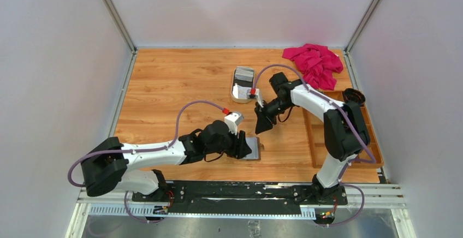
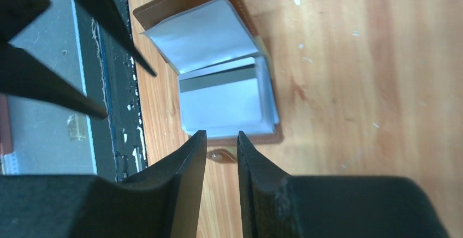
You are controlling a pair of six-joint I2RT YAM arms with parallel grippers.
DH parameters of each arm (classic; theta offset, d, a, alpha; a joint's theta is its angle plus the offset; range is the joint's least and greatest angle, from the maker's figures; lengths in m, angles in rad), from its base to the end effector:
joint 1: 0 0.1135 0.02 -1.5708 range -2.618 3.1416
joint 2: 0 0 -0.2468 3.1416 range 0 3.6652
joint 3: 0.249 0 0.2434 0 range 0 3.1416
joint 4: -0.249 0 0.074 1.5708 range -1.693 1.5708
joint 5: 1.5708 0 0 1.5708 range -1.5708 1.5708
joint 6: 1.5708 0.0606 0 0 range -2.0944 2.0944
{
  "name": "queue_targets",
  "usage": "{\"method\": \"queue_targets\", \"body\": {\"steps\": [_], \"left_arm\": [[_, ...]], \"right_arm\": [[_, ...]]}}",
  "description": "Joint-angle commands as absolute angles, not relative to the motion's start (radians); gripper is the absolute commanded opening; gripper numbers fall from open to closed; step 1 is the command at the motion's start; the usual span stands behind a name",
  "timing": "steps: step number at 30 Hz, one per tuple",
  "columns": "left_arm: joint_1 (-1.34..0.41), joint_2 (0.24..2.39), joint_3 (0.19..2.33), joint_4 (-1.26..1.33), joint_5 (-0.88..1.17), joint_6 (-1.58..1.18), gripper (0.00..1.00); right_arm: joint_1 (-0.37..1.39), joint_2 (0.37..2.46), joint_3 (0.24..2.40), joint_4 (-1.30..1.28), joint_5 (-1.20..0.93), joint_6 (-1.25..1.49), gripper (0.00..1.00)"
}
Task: Put the credit cards into the card holder
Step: Turn over the card slot in the card holder.
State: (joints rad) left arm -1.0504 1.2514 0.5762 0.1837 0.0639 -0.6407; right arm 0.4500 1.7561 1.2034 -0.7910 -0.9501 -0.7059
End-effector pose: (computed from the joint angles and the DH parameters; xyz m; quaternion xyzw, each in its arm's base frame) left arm 0.1372 -0.2472 0.1837 0.1905 0.8362 -0.4025 0.3202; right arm 0.2688 0.1846 0.1768 -0.5261 0.7117 0.4379 0.1579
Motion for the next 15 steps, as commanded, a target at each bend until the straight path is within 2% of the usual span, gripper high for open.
{"method": "queue_targets", "body": {"steps": [1, 11, 13, 15], "left_arm": [[-1.080, 1.294, 0.600, 0.186, -0.052, -0.572, 0.54], [-1.081, 1.287, 0.572, 0.189, -0.207, -0.514, 0.59], [-1.079, 1.293, 0.570, 0.189, -0.222, -0.518, 0.56], [-1.078, 1.298, 0.561, 0.187, -0.234, -0.522, 0.53]], "right_arm": [[0.373, 1.664, 1.215, -0.824, -0.959, -0.743, 0.31], [0.319, 1.413, 1.120, -0.729, -0.978, -0.779, 0.32], [0.319, 1.345, 1.060, -0.674, -1.020, -0.796, 0.38], [0.320, 1.277, 0.988, -0.634, -1.083, -0.864, 0.49]]}}
